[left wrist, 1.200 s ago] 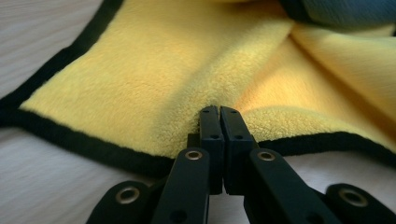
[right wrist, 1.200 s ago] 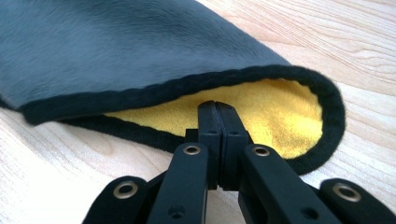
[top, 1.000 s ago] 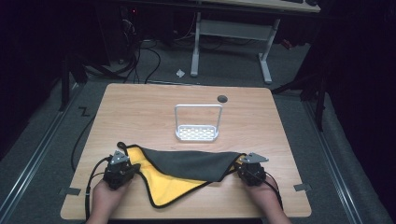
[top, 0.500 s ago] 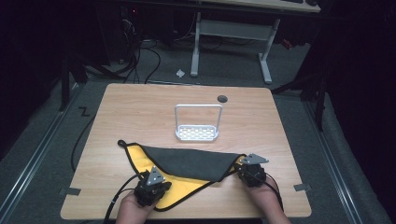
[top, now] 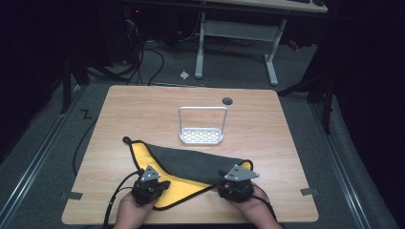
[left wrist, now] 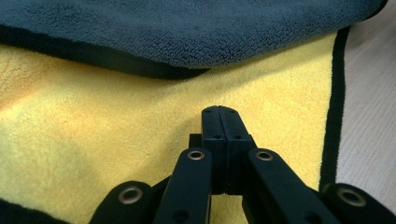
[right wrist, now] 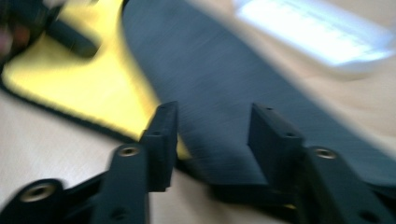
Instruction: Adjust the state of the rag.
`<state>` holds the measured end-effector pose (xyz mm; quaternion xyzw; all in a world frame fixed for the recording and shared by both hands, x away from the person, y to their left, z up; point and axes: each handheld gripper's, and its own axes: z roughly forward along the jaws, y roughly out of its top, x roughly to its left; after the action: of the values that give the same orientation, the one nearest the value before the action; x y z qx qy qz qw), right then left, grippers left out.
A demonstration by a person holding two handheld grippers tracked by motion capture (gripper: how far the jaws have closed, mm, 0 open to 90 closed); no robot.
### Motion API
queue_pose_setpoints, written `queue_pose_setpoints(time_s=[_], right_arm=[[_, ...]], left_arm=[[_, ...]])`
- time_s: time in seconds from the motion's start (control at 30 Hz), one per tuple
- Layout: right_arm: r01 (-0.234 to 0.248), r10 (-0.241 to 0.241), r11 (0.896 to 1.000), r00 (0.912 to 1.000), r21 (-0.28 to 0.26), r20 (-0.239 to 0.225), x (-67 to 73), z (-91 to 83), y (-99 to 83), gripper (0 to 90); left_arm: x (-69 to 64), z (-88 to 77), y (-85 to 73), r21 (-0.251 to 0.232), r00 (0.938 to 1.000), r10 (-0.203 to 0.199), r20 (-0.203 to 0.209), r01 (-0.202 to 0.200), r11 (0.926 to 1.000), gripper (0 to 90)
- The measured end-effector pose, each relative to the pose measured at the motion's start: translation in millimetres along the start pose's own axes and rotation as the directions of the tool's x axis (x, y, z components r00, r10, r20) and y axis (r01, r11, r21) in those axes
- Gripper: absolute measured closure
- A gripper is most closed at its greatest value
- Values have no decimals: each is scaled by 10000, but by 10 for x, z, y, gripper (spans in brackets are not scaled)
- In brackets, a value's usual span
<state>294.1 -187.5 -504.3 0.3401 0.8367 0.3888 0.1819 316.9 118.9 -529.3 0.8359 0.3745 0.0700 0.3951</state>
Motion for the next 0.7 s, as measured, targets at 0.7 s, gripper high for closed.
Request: queue_pose_setpoints(time_s=[0.7], right_arm=[[-1614,1625,9866,9559,-247,2447,-798,32,68,838]], left_arm=[[303,-420,-275,210,9966,-397,-724,413,9989,897]])
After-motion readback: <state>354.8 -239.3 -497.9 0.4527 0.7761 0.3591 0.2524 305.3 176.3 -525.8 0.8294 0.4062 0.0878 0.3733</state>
